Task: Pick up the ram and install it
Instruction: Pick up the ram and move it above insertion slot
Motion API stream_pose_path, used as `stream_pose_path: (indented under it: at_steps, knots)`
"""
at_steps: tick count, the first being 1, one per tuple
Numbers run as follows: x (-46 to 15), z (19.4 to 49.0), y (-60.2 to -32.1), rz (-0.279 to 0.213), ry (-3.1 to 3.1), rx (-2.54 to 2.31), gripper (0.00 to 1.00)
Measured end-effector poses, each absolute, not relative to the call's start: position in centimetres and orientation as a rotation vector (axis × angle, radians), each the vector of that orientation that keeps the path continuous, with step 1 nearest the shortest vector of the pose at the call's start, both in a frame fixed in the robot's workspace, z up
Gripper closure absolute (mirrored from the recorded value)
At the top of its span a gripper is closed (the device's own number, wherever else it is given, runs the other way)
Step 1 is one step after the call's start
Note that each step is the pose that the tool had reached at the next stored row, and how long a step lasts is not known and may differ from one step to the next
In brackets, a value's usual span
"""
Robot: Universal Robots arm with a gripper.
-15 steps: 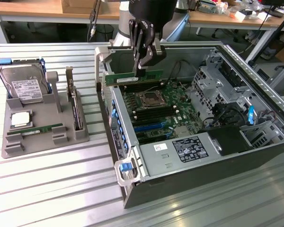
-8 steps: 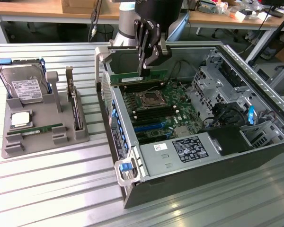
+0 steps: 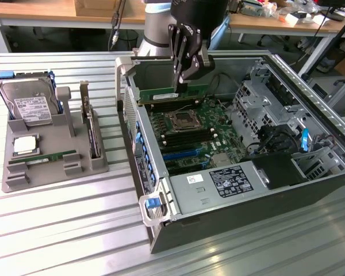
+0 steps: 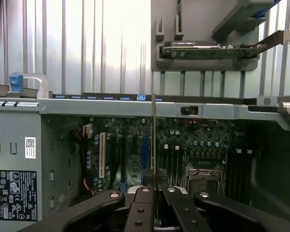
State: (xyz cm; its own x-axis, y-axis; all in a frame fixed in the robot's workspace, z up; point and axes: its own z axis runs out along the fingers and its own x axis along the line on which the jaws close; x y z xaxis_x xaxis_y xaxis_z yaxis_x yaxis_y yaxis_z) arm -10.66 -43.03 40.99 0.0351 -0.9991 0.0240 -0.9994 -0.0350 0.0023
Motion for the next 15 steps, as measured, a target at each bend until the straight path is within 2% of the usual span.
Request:
stream_pose_path:
  at_steps: [15]
  knots:
    - [-8.7,41.0,-43.0,0.027,-2.167,2.246,0.88]
